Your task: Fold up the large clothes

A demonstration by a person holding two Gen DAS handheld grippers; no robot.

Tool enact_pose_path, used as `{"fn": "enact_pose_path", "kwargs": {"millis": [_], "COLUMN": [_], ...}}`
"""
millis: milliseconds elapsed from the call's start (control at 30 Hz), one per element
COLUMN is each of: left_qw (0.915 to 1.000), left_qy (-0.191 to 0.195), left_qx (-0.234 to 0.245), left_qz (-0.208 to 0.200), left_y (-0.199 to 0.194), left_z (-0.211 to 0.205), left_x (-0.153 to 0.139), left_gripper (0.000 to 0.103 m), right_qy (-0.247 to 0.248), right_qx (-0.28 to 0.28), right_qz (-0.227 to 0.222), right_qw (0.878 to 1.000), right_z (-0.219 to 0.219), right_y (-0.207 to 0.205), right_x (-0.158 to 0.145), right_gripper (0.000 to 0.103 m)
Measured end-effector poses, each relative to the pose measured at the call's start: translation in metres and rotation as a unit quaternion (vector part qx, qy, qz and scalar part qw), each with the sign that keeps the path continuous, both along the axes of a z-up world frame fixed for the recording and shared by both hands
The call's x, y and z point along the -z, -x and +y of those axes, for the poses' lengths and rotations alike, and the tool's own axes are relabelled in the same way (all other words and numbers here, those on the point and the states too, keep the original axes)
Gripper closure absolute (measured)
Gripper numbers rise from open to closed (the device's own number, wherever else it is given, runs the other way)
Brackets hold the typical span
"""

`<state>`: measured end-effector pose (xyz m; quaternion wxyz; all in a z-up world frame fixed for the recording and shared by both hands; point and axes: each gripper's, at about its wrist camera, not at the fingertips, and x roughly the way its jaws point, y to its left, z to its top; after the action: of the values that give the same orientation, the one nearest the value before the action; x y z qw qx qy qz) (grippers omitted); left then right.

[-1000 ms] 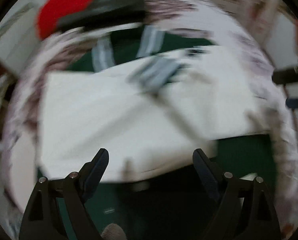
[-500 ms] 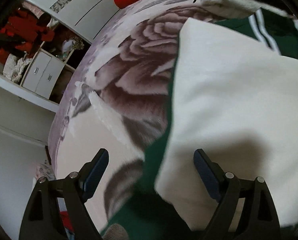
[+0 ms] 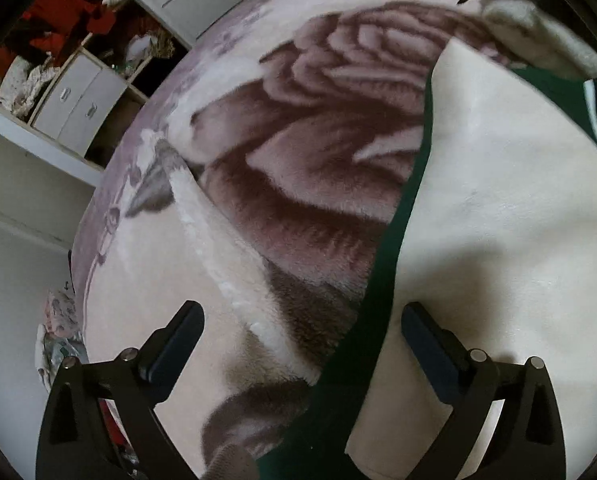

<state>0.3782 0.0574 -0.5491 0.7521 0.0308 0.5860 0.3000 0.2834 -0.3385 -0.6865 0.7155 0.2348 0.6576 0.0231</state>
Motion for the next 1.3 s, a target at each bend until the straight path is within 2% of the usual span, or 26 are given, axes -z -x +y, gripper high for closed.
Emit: {"fn": "enact_pose_path", "kwargs": {"millis": [67,100,167,200,267,300,333,367,400,500,600,667,733,800,833,867,900,1033,1133,1233,1267,1300], "left_qw": [0.9998,0.9997,0.9996,0.9996,0.9998,0.9998,0.9998,0.9997,0.9996,0.9994,0.9995,0.9996,0.9997,0.9997,0.9997,0.9997,0.9996,0.9984,0.9990,0.9996,0.9997,0.9998], "left_qy": [-0.001,-0.001,-0.008,-0.008,-0.007,-0.008,-0.010,-0.010,-0.010,-0.008,-0.001,0.000,0.004,0.000,0.000,0.000,0.000,-0.007,-0.011,-0.007,0.002,0.010], "left_qx": [0.011,0.015,0.022,0.022,0.019,0.018,0.020,0.022,0.024,0.026,0.022,0.018,0.015,0.016,0.019,0.022,0.024,0.039,0.040,0.025,0.020,0.015], "left_qz": [-0.016,-0.019,-0.016,-0.013,-0.001,0.000,-0.001,-0.005,-0.012,-0.019,-0.024,-0.024,-0.022,-0.017,-0.013,-0.011,-0.014,-0.041,-0.020,0.012,0.012,0.009], "left_y": [0.002,0.000,-0.003,-0.005,-0.011,-0.013,-0.014,-0.014,-0.014,-0.015,-0.017,-0.019,-0.022,-0.025,-0.026,-0.028,-0.028,-0.032,-0.044,-0.056,-0.058,-0.058], "left_z": [-0.006,-0.007,-0.010,-0.009,-0.008,-0.005,-0.007,-0.008,-0.010,-0.013,-0.014,-0.014,-0.014,-0.014,-0.015,-0.015,-0.015,-0.019,-0.015,-0.004,0.001,0.004], "left_x": [-0.013,-0.015,-0.014,-0.011,-0.002,-0.002,-0.003,-0.006,-0.009,-0.014,-0.015,-0.014,-0.011,-0.005,-0.002,-0.001,-0.004,-0.018,-0.006,0.020,0.025,0.025], "left_gripper": [0.001,0.001,0.001,0.001,0.001,0.001,0.001,0.001,0.001,0.001,0.001,0.001,0.001,0.001,0.001,0.001,0.001,0.001,0.001,0.000,0.000,0.000], "right_qy": [-0.042,-0.063,-0.089,-0.094,-0.081,-0.072,-0.059,-0.029,-0.014,0.004,-0.009,-0.015,-0.005,0.030,0.045,0.059,0.056,0.011,-0.025,-0.037,-0.029,-0.016], "right_qx": [0.025,0.029,0.021,0.008,-0.018,-0.027,-0.038,-0.062,-0.080,-0.104,-0.080,-0.063,-0.060,-0.068,-0.075,-0.076,-0.064,0.002,0.006,-0.036,-0.057,-0.084], "right_qz": [-0.029,-0.041,-0.058,-0.061,-0.023,-0.007,-0.009,-0.031,-0.043,-0.119,-0.181,-0.212,-0.182,-0.114,-0.080,-0.046,-0.035,-0.078,-0.127,-0.118,-0.106,-0.072], "right_qw": [0.998,0.997,0.994,0.994,0.996,0.997,0.997,0.997,0.996,0.987,0.980,0.975,0.981,0.991,0.993,0.994,0.996,0.997,0.992,0.992,0.992,0.994], "right_z": [-0.010,-0.010,0.002,0.014,0.039,0.051,0.061,0.075,0.084,0.104,0.095,0.090,0.079,0.075,0.074,0.072,0.066,0.040,0.034,0.046,0.056,0.065], "right_y": [0.005,0.002,-0.010,-0.021,-0.049,-0.059,-0.065,-0.072,-0.076,-0.088,-0.095,-0.100,-0.110,-0.118,-0.119,-0.119,-0.116,-0.093,-0.078,-0.078,-0.082,-0.089], "right_x": [-0.007,-0.008,-0.008,-0.004,0.018,0.029,0.031,0.024,0.018,-0.021,-0.058,-0.065,-0.049,-0.013,0.004,0.018,0.022,-0.003,-0.022,-0.015,-0.007,0.008], "right_gripper": [0.044,0.039,0.038,0.037,0.037,0.046,0.062,0.086,0.088,0.090,0.090,0.090,0.090,0.088,0.084,0.074,0.065,0.062,0.062,0.062,0.063,0.063]}}
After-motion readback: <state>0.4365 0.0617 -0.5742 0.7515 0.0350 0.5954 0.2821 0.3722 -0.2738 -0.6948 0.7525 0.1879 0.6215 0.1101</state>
